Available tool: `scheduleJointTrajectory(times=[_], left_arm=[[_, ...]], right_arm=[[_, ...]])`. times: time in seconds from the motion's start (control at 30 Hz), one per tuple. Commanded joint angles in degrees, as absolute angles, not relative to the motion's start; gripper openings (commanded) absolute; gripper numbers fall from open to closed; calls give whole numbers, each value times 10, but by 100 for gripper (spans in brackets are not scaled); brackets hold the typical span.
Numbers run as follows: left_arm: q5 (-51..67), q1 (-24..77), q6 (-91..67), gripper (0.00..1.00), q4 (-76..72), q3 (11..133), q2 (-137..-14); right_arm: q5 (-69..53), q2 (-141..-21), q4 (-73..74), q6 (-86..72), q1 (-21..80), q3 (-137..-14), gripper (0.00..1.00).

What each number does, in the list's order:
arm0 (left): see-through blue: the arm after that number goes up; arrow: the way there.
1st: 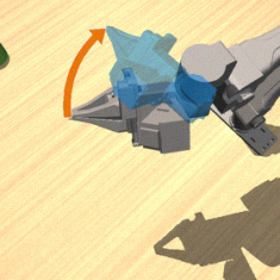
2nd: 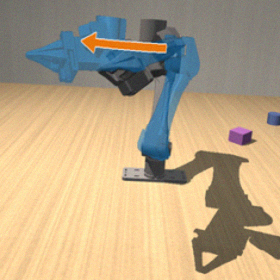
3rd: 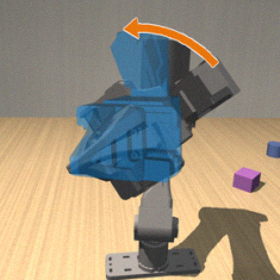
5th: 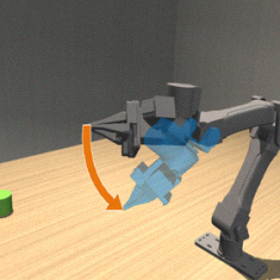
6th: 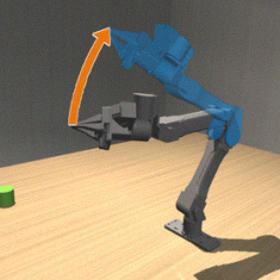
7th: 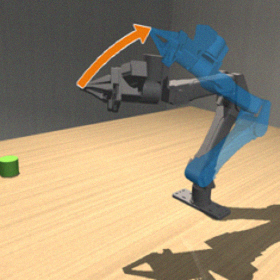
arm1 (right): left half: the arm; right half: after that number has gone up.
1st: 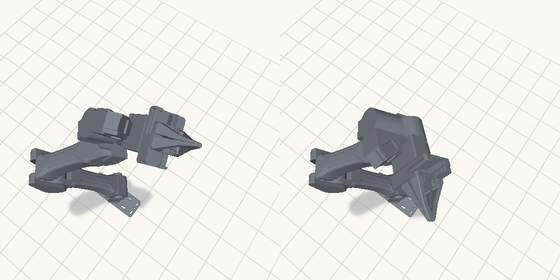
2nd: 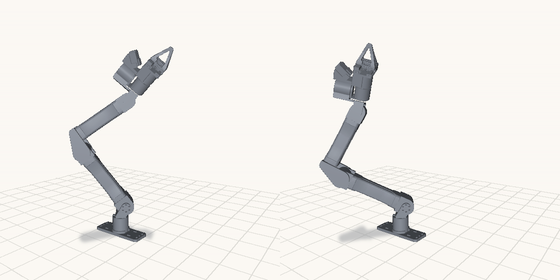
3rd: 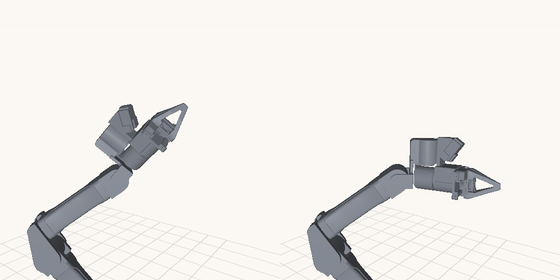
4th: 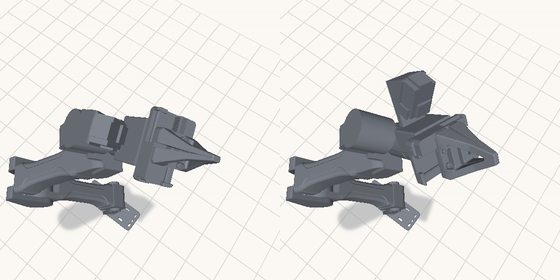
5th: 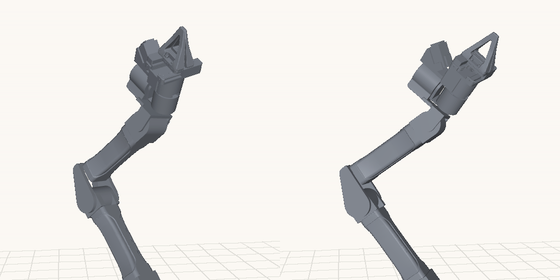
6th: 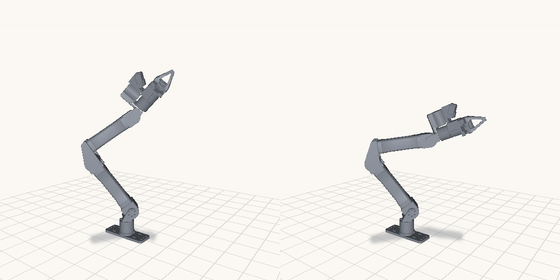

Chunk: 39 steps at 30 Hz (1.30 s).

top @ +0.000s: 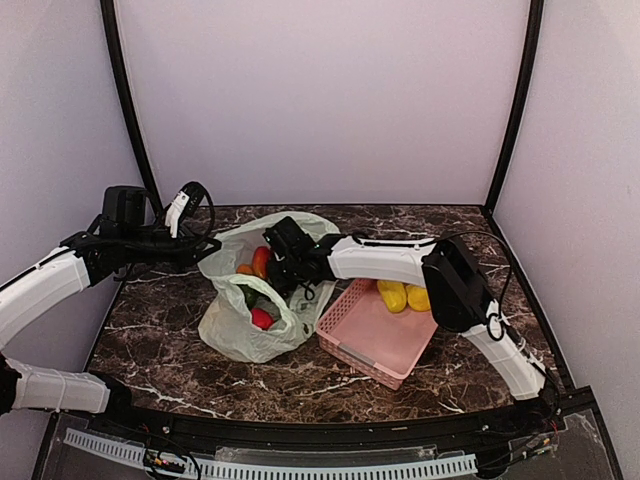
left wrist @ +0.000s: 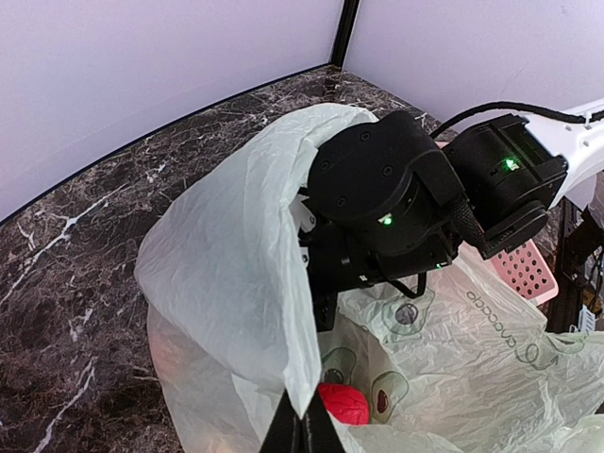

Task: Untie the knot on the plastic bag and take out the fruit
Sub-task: Pick up the fake fruit from the takeout bag.

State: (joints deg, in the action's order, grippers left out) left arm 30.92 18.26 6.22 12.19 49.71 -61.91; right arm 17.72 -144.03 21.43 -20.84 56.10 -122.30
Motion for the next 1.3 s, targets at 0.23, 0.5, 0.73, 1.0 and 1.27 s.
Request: scheduleJointTrajectory(times=[0.23,0.5,0.73,1.0,1.27], left_arm=[[313,181,61,1,119,490,-613],[306,181,60,1,120,490,-614],[298,181,58,1,122,490,-613],[286,182,58,1,125,490,-611],[283,181,58,1,125,490,-611]], right_arm=[[80,-1307,86,-165,561,-1114,0],[4,-1213,-22,-146,574,-1000,0],[-23,-1171,-43,-127,589,-957,0],[-13,-1169,-36,-80,621,-948,0],[-14,-1204,-13,-97,629,-960,0]])
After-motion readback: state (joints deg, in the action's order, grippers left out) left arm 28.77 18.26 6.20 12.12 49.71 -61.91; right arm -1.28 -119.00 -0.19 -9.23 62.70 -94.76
